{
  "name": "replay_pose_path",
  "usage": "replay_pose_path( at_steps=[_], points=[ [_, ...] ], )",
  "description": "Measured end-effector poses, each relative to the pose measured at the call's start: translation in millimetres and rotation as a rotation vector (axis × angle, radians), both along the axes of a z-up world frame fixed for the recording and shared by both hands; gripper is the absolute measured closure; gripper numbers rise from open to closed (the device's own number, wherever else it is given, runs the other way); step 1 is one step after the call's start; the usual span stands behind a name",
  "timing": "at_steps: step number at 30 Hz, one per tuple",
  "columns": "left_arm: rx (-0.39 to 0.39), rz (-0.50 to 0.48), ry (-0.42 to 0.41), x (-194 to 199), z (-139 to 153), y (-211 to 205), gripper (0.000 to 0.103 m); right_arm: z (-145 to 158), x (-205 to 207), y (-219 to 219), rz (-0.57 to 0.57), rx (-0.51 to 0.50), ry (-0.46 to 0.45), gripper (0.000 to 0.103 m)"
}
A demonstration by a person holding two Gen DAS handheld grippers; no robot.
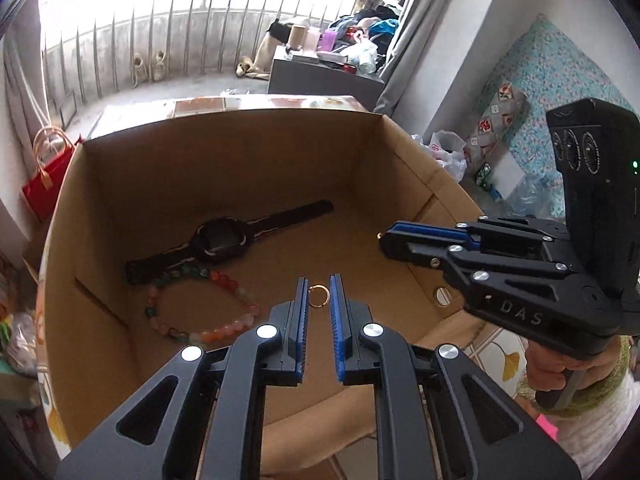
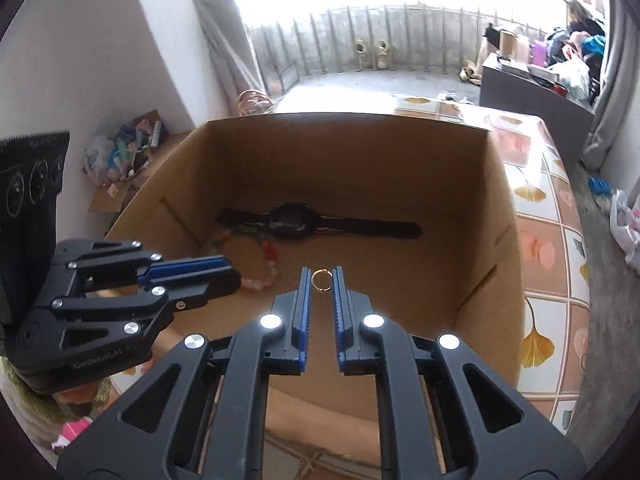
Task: Organize jewelry
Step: 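Open the left gripper to drop the ring into the box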
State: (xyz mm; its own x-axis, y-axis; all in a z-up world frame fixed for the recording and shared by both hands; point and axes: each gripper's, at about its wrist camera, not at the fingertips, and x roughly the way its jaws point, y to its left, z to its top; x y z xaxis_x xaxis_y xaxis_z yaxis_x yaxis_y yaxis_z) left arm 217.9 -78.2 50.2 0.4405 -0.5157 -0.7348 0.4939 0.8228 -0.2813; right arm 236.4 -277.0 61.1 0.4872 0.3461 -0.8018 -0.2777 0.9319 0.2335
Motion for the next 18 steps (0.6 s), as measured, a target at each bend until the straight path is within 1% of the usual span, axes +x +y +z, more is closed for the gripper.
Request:
replay_pose_path(
  at_steps=[1,4,6,11,13,14,16,18],
  points=[
    [-0.015,0.004,0.006,0.6,-0.3,2.4,0.091,1.9,-0.1,-3.3,-0.011,0.006,-0.008,0.085],
    [-0.046,0.018,0.012,0.3,2.7,12.7,0.091,10.5,-6.0,-9.7,-0.018,0.017,-0.043,0.076],
    [-0.064,0.027,0.012,0.4,5.5,19.2,0.091,17.9,-9.1,-10.1,-0.022,0.013,-0.065,0.073],
    [-0.107,0.065,0.004,-8.4,15.4,37.3,0.090,33.3,-20.0,-21.1,-0.051,0.014,-0.111,0.071],
    [-0.115,0.078,-0.001,-13.5,19.6,45.3,0.090,39.1,-26.4,-25.1,-0.060,0.022,-0.125,0.068],
    [-0.115,0.086,-0.007,-17.6,22.3,49.9,0.090,43.8,-32.2,-27.1,-0.065,0.023,-0.135,0.068],
    [-0.116,0.099,-0.018,-25.2,27.4,57.7,0.086,50.3,-41.5,-30.4,-0.070,0.024,-0.149,0.067],
    [-0.115,0.113,-0.038,-39.1,35.6,66.2,0.080,57.3,-52.7,-33.3,-0.076,0.027,-0.163,0.066]
  ],
)
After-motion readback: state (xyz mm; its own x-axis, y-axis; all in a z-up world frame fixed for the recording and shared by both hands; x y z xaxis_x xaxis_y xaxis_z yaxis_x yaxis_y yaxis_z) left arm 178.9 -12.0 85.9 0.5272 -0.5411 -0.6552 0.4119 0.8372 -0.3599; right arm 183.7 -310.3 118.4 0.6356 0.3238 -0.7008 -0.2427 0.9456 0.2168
